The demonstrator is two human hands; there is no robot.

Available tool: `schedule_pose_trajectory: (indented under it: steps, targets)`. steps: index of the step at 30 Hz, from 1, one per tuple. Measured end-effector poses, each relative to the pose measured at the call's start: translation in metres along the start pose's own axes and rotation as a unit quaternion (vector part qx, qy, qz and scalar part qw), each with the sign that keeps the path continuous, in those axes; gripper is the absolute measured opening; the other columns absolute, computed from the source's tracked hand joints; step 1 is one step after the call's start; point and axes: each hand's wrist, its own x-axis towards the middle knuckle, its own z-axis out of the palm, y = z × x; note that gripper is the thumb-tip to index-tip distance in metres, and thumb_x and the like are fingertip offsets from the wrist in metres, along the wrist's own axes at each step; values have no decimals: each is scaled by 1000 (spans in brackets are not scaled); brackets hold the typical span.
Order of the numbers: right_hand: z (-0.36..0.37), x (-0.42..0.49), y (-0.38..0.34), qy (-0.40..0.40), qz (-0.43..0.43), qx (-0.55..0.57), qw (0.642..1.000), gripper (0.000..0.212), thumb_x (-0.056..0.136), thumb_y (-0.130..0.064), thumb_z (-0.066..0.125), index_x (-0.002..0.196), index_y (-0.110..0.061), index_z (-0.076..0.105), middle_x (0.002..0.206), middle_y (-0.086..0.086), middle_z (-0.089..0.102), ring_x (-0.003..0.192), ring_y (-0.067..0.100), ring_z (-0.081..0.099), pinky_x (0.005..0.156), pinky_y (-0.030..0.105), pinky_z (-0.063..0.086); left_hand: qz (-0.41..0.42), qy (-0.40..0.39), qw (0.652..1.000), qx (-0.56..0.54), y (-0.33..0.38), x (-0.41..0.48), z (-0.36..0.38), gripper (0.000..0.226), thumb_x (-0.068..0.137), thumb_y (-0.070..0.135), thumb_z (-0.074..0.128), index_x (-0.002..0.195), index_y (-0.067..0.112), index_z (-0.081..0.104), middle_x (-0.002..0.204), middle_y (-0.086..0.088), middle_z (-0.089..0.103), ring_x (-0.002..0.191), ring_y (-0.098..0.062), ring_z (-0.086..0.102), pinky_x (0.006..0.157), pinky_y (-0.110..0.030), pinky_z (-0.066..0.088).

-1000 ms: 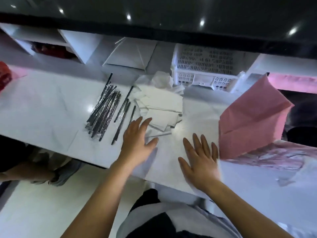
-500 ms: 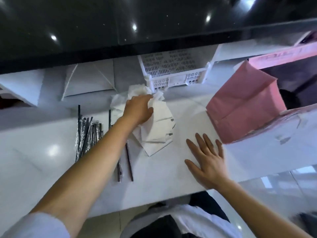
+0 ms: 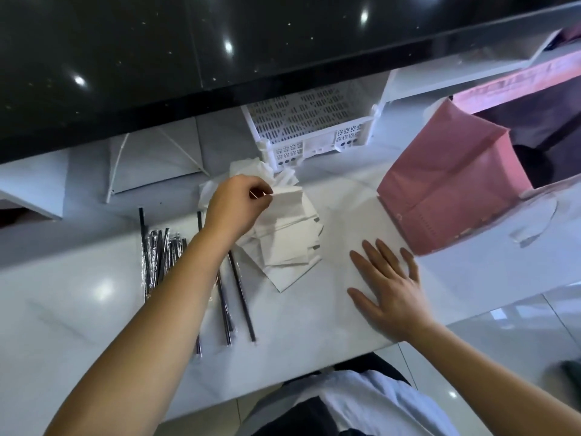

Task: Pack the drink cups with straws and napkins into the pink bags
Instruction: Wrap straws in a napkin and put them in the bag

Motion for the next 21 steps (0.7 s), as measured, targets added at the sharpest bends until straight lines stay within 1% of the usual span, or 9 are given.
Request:
schedule_pose_trajectory:
  steps: [5,7,9,10,11,13,14,17,21]
  targets:
    - [-11,4,-4,-22,26,74,997,71,89,-71,35,153,-42,28,164,-15,14,154,10,-1,123,45,-6,-33,-14,989,-141,14,-41,-12,14,83,15,79,79,28,72,81,7,74,81,-15,71,83,-39,57]
    - [-30,10,-12,-33,55,238,969,74,80,-72,51,145,-39,44,156,-17,32,151,12,21,123,38,12,-37,-56,981,-182,26,-64,-13,13,84,11,79,81,23,74,80,2,75,77,-12,70,81,-37,56]
    - [-61,15,-23,-41,59,438,896,67,79,-47,78,140,-34,52,146,-17,47,133,2,47,105,13,37,-41,-95,972,-209,38,-84,-11,12,83,6,79,83,18,75,82,-3,75,75,-9,67,78,-32,54]
    - [-79,16,-29,-45,35,485,873,69,78,-32,84,140,-33,52,141,-19,48,125,-9,49,94,2,38,-44,-112,968,-222,43,-92,-10,12,83,4,78,83,16,75,83,-5,75,75,-8,66,77,-30,53]
    - [-94,19,-33,-48,2,486,873,70,77,-24,85,139,-34,52,139,-22,48,122,-16,47,89,-2,36,-47,-126,962,-236,47,-98,-9,12,82,3,79,84,14,75,84,-6,76,75,-8,66,77,-26,52]
    - [-112,25,-40,-36,-57,447,892,59,77,-22,85,129,-37,60,134,-24,53,123,-14,47,93,2,37,-48,-135,953,-265,51,-104,-8,10,81,3,79,86,11,75,86,-8,76,78,-8,67,79,-22,53]
    - [-117,30,-43,-22,-71,441,895,45,78,-22,84,118,-35,67,128,-22,60,121,-8,52,97,10,41,-48,-128,952,-274,53,-105,-7,10,81,3,79,87,10,76,86,-7,77,79,-8,68,79,-22,53]
    - [-118,40,-45,3,-56,467,882,8,83,-17,80,87,-23,75,102,-14,72,103,3,65,94,26,48,-53,-108,949,-292,54,-104,-2,14,81,2,78,85,15,75,81,2,76,78,-5,67,77,-19,53]
    - [-117,38,-37,6,-49,460,886,6,85,-15,77,86,-21,75,89,-14,71,92,6,67,86,24,52,-79,-103,937,-323,54,-100,6,13,84,6,76,85,19,77,85,-1,77,83,-10,69,82,-24,53]
